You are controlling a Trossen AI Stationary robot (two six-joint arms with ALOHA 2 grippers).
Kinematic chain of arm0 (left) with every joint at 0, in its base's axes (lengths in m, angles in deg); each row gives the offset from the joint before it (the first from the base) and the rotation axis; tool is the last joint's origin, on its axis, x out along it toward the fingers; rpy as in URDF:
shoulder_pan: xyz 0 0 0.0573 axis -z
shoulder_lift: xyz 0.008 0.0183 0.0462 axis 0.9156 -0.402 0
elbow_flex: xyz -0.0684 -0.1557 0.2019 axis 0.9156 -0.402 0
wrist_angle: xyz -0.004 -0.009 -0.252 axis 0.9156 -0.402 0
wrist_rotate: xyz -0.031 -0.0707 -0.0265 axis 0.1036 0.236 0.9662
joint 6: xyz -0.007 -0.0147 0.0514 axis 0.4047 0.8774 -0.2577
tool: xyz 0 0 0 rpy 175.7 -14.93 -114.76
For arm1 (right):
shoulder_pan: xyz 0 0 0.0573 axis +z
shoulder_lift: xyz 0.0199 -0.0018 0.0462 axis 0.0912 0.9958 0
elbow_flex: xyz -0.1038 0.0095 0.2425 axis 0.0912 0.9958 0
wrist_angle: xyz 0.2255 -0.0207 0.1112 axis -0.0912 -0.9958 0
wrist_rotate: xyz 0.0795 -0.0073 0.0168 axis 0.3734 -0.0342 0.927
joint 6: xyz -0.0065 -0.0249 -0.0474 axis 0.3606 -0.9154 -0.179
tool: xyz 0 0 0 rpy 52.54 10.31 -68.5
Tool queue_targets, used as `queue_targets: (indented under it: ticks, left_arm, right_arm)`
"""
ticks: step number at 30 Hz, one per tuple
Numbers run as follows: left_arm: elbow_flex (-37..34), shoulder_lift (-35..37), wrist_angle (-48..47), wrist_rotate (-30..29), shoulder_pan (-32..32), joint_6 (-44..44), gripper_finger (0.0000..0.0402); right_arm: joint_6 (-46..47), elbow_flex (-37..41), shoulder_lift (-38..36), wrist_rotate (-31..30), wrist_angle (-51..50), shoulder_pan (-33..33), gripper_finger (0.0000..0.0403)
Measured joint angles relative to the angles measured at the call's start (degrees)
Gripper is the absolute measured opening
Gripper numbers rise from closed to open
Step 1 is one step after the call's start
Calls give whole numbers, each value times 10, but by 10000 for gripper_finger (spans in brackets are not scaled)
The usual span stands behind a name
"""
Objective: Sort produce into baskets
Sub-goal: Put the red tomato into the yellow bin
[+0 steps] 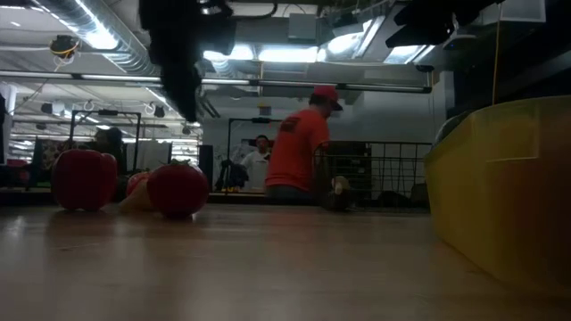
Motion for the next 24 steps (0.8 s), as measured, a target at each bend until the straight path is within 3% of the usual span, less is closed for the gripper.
queue_targets:
  ticks: [24]
  left_arm:
    - [-104, -3, 110, -1, 33, 36, 288]
  right_arm:
    - [0, 0, 0, 0, -4, 0, 376]
